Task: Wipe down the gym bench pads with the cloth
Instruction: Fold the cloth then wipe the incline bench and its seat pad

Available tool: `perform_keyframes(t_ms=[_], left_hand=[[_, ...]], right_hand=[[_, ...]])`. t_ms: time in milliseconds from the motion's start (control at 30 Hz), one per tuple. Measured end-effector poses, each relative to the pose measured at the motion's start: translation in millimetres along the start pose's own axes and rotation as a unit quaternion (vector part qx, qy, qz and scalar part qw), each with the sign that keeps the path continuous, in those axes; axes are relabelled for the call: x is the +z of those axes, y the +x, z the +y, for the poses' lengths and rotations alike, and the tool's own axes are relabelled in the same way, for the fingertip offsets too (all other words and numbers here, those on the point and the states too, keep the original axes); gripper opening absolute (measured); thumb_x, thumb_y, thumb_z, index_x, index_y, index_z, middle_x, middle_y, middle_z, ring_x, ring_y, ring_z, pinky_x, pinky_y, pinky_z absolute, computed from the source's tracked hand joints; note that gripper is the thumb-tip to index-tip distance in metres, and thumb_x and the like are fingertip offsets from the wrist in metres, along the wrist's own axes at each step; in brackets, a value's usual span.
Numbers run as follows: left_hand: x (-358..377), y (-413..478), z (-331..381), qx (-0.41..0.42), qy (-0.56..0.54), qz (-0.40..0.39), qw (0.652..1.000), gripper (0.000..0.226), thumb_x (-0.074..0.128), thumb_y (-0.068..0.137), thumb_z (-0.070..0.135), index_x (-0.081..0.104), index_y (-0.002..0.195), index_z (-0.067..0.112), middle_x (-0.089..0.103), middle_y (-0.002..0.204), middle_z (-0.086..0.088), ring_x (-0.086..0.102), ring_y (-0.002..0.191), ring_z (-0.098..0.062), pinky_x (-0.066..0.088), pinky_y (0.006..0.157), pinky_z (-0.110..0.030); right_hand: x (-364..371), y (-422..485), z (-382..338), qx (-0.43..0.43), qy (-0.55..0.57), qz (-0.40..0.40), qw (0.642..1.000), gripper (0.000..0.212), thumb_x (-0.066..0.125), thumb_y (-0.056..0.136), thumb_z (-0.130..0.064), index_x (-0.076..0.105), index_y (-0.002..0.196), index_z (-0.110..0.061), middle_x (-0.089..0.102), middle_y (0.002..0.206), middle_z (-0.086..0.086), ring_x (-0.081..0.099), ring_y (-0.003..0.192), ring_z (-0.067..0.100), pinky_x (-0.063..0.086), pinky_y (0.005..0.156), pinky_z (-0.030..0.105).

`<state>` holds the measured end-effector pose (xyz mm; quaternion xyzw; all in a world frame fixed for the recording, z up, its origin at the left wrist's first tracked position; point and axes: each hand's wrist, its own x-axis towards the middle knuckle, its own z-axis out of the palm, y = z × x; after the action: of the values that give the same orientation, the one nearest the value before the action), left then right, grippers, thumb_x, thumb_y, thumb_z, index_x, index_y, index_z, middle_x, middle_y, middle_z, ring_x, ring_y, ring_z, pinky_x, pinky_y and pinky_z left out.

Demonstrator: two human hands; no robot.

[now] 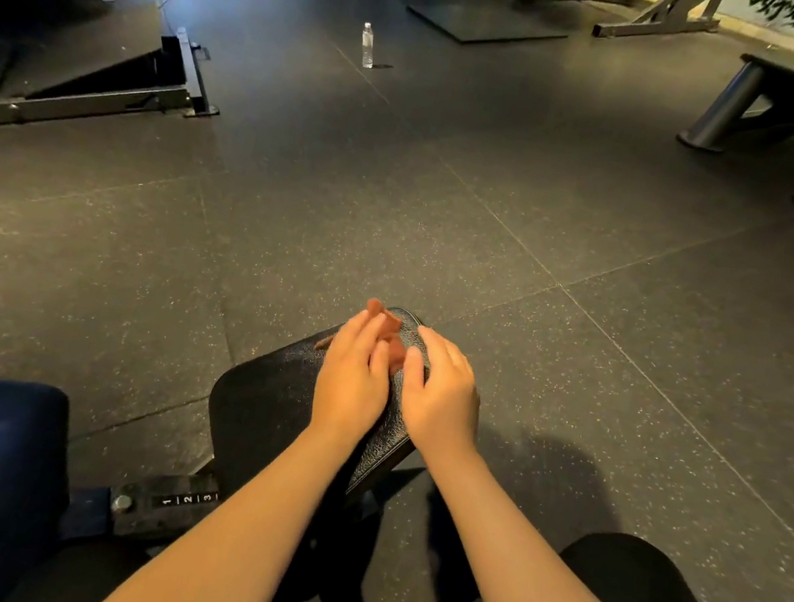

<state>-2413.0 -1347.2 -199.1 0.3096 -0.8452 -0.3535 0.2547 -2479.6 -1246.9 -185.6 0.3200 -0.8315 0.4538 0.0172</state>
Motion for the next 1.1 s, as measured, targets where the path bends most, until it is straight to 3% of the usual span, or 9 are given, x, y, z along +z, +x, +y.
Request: perform_keyframes(t_ms=[100,233,400,567,733,867,933,1000,1100], left_hand=[[10.2,-30.6,30.2,0.081,-0.018,-0.034,0.996,0.041,0.045,0.107,0.026,0.049,0.148,0.028,0.036,0.158,0.016,0.028,0.146,0.001,0.025,0.118,-0.022],[9.0,-19.6,20.8,0.129,0.027,-0.059,0.99,0.042,0.041,0.108,0.029,0.046,0.15,0.031,0.034,0.159,0.02,0.028,0.147,-0.001,0.026,0.12,-0.026],[-3.2,17.2,-0.8,0.022,0.012,-0.028,0.999,0.043,0.036,0.108,0.026,0.047,0.15,0.024,0.032,0.161,0.012,0.03,0.147,-0.006,0.032,0.12,-0.041],[3.6,-14.0,16.4,0.05,-0.007,-0.034,0.998,0.042,0.037,0.108,0.02,0.048,0.148,0.023,0.03,0.162,0.013,0.027,0.148,-0.003,0.026,0.123,-0.035],[6.4,-52.7,16.1,0.075,-0.06,-0.039,0.995,0.04,0.045,0.106,0.013,0.056,0.144,0.022,0.042,0.155,0.016,0.036,0.142,0.001,0.032,0.119,-0.032],[-9.6,-58.0,40.3,-0.025,-0.144,-0.035,0.989,0.037,0.044,0.107,0.025,0.057,0.141,0.032,0.058,0.14,0.018,0.053,0.125,0.006,0.046,0.107,-0.029],[-12.5,-62.9,58.5,-0.055,-0.214,-0.055,0.974,0.036,0.042,0.108,0.027,0.054,0.141,0.035,0.063,0.129,0.022,0.057,0.114,0.012,0.046,0.092,-0.011],[-11.8,-64.6,65.6,-0.072,-0.249,-0.075,0.963,0.033,0.04,0.108,0.028,0.055,0.136,0.04,0.065,0.117,0.029,0.059,0.106,0.016,0.045,0.082,-0.005],[-8.5,-55.6,58.8,-0.045,-0.217,-0.086,0.971,0.034,0.037,0.108,0.031,0.057,0.134,0.039,0.064,0.126,0.019,0.057,0.119,0.004,0.046,0.102,-0.021]], right_hand=[[-10.3,5.4,1.1,0.082,0.087,0.009,0.993,0.031,0.046,0.102,-0.025,0.068,0.124,-0.023,0.068,0.119,-0.005,0.062,0.11,0.012,0.046,0.09,0.022],[-15.9,4.4,2.5,0.115,0.143,0.013,0.983,0.031,0.041,0.103,-0.028,0.07,0.113,-0.028,0.072,0.105,-0.011,0.065,0.099,0.008,0.052,0.088,0.03],[-18.4,1.7,9.3,0.067,0.09,-0.019,0.994,0.032,0.052,0.102,-0.023,0.065,0.129,-0.012,0.067,0.126,0.0,0.059,0.117,0.014,0.041,0.1,0.018],[-21.7,-6.7,12.6,0.046,0.077,-0.007,0.996,0.028,0.054,0.1,-0.016,0.067,0.124,-0.009,0.066,0.122,0.002,0.057,0.109,0.007,0.029,0.09,-0.003],[-22.8,-31.1,14.9,0.021,0.063,0.035,0.997,0.024,0.055,0.096,-0.018,0.072,0.112,-0.011,0.059,0.115,0.002,0.052,0.108,0.015,0.043,0.093,0.022],[-31.4,-39.4,3.3,0.024,0.1,0.008,0.995,0.039,0.05,0.095,-0.043,0.067,0.125,-0.025,0.058,0.11,-0.007,0.052,0.109,0.014,0.034,0.095,0.009],[-39.0,-37.1,-4.4,0.033,0.196,-0.043,0.979,0.039,0.053,0.097,-0.037,0.059,0.135,-0.029,0.057,0.12,-0.006,0.055,0.115,0.003,0.038,0.099,0.011],[-44.4,-32.3,-6.3,0.04,0.261,-0.064,0.962,0.042,0.056,0.095,-0.032,0.056,0.137,-0.03,0.055,0.131,0.0,0.054,0.119,-0.004,0.041,0.103,0.015],[-49.2,-29.7,-4.6,0.034,0.243,-0.017,0.969,0.037,0.061,0.095,-0.017,0.061,0.131,-0.025,0.057,0.127,0.005,0.057,0.113,-0.008,0.043,0.102,0.015]])
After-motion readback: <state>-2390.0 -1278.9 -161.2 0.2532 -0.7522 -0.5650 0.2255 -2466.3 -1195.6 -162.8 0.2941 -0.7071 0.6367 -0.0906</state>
